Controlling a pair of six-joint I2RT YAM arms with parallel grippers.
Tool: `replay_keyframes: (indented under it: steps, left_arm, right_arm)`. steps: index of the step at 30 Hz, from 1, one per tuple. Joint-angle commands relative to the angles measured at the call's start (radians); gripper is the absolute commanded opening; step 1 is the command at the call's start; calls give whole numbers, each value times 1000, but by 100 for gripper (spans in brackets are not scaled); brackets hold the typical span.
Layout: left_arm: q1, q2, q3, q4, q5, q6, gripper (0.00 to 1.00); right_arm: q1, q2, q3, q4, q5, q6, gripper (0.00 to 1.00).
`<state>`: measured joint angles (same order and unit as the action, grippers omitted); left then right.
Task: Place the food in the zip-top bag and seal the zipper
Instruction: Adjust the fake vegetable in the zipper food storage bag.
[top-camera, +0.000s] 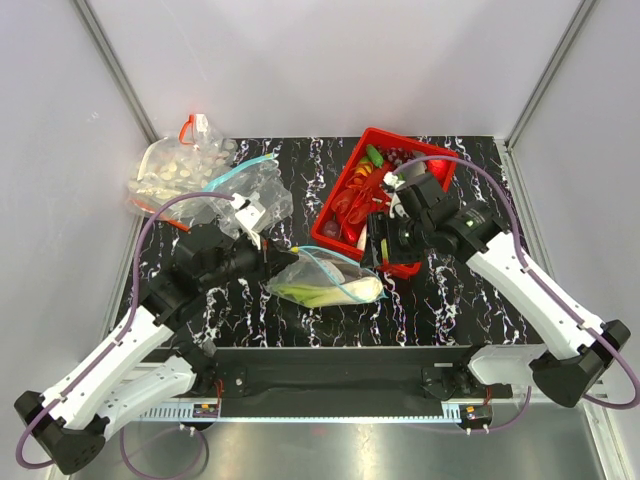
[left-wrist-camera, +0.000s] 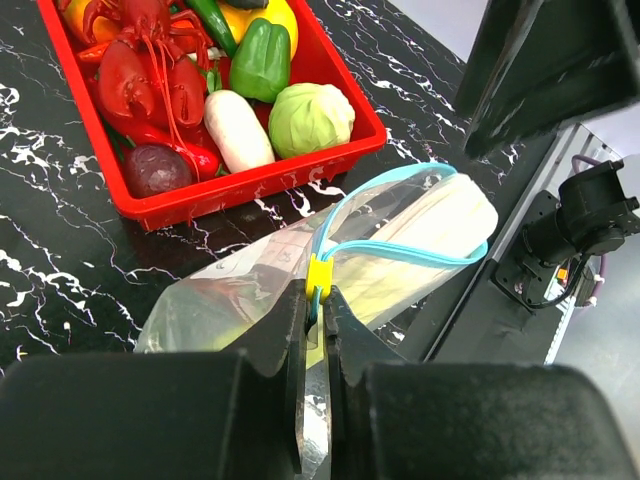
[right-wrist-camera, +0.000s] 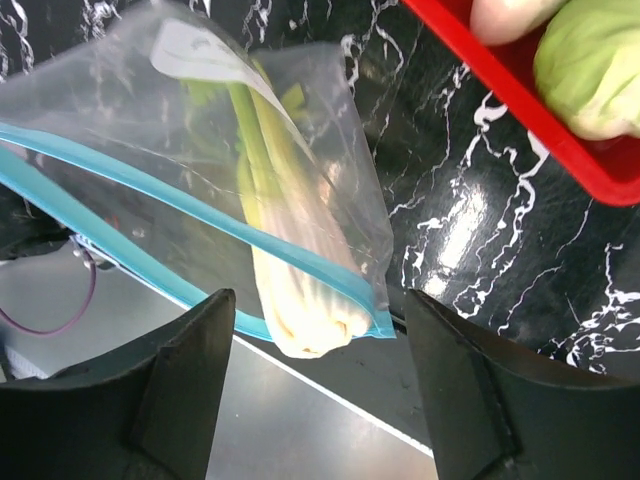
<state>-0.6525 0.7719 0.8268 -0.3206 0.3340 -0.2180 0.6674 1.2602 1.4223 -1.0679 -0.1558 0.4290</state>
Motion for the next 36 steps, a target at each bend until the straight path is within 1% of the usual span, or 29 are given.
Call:
replay_keyframes:
  steps: [1,9,11,13,16,17,18,19,20,21,29,36]
  left_arm:
    - [7,-3,37,43,10,-1,0]
    - [10,33,71,23,-4,-7,0]
    - [14,36,77,20,-6,-9,0]
    - [17,41,83,20,-4,-12,0]
    - [20,46,90,17,3,-15,0]
    - [21,47,92,17,10,-17,0]
    - [21,47,90,18,11,-17,0]
    - [24,49,92,18,13,-17,0]
    - [22,47,94,18,13,-17,0]
    - [24,47,92,21,16,-18,0]
    - [22,46,97,28,40,-21,0]
    - [24,37,90,23,43,-15,0]
  right_arm:
    - [3,-48,-43,66,-68,33,77]
    - [3,-142,-123,45,-90,92,78]
    - [4,-151,-143,51,-85,138,82]
    - [4,-165,-190,74,-94,192,83]
    - [4,-191,-278,149,-129,278,84]
    - [6,-200,-305,204,-139,301,84]
    - [6,-229,-365,236,-136,326,84]
    - [6,-245,-394,270,-133,370,83]
    - [6,-255,-420,329,-131,387,84]
    - [6,-263,-451,353,-126,398,84]
    - [8,-197,-505,543,-110,450,85]
    - [12,-124,-485,585,-41,439,83]
